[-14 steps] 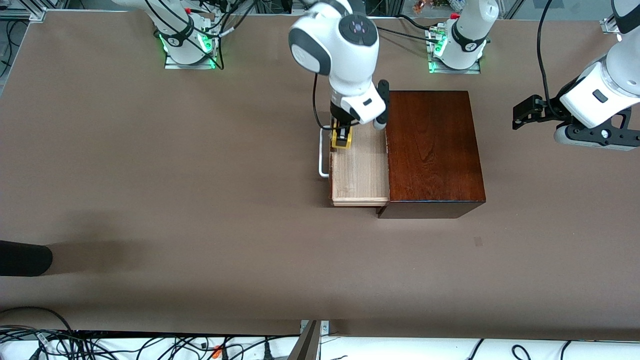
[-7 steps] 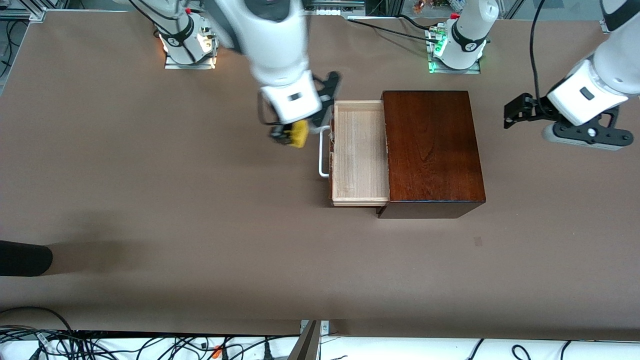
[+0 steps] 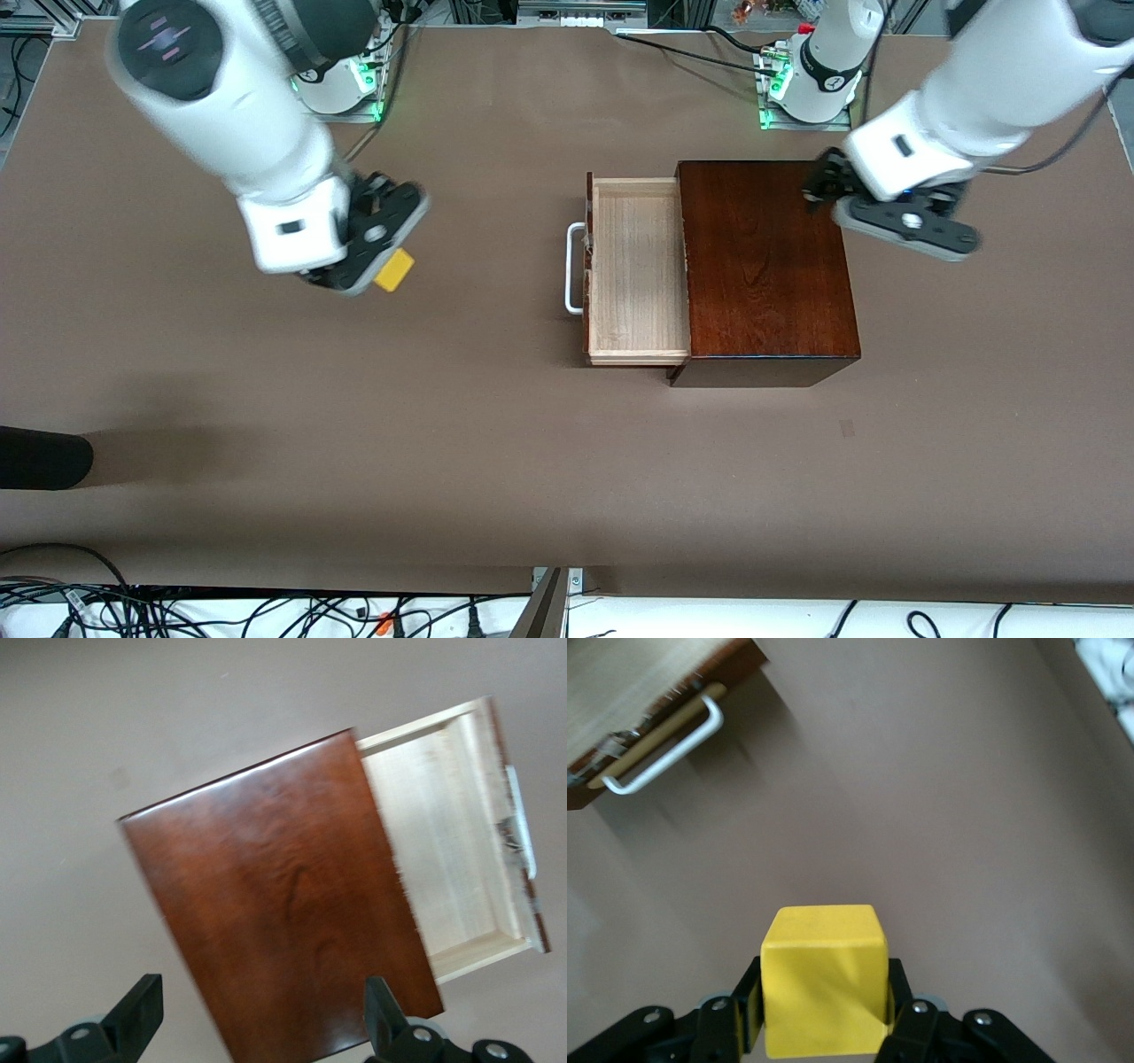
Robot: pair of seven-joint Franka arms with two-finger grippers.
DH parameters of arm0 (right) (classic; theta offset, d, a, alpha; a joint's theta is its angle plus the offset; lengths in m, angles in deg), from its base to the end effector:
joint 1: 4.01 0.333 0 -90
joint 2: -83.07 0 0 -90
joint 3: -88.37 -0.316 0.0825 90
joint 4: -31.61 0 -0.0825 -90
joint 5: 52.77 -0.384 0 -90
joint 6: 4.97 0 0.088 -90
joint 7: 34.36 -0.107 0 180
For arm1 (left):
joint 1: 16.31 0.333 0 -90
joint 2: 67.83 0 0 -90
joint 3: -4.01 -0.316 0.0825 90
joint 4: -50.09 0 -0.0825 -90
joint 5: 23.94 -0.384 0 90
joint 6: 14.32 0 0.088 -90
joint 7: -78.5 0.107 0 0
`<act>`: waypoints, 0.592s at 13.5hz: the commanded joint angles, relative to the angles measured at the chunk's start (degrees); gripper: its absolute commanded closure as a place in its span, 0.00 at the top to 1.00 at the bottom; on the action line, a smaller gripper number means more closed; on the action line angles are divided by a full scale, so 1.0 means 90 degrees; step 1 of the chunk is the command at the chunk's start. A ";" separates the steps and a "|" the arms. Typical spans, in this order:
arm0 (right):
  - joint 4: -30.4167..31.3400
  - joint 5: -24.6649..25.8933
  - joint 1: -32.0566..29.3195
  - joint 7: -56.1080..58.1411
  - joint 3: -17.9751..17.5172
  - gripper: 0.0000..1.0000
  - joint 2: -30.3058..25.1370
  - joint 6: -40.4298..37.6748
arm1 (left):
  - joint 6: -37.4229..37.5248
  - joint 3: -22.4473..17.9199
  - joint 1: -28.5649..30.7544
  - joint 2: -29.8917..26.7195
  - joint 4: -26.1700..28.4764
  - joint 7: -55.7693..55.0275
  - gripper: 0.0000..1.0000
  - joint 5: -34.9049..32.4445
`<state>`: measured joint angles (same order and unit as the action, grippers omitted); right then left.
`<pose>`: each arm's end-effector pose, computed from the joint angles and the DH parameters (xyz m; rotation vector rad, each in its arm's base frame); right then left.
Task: Open drawer, take yellow block, close drawer
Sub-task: 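Lift the cube out with the right gripper while the left gripper reaches the drawer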
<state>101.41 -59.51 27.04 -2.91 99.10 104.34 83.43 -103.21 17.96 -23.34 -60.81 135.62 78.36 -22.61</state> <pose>0.6044 0.2631 0.5651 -2.7696 -1.3646 0.0555 0.5511 -0.2048 0.5916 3.0482 -0.5588 -0.1068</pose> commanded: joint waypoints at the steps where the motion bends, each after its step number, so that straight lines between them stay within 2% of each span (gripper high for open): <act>1: 0.0778 -0.0237 0.0055 0.0002 0.0495 0.25 -0.0322 0.0353 | -0.0192 0.0256 -0.0184 0.0419 -0.0283 0.0132 1.00 0.0223; 4: 0.1275 -0.0286 -0.0062 -0.0028 0.0702 0.24 -0.0341 0.0558 | -0.0358 0.0705 -0.0526 0.0849 -0.0614 0.0181 1.00 0.0331; 8: 0.1880 -0.0306 -0.0091 -0.0086 0.0937 0.24 -0.0293 0.1113 | -0.0387 0.0755 -0.1501 0.1630 -0.1327 0.0550 1.00 0.0292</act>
<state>113.32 -61.04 26.13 -2.95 107.11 103.79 89.87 -107.57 25.22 -32.97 -51.15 129.89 79.55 -20.57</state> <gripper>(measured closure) 0.445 0.000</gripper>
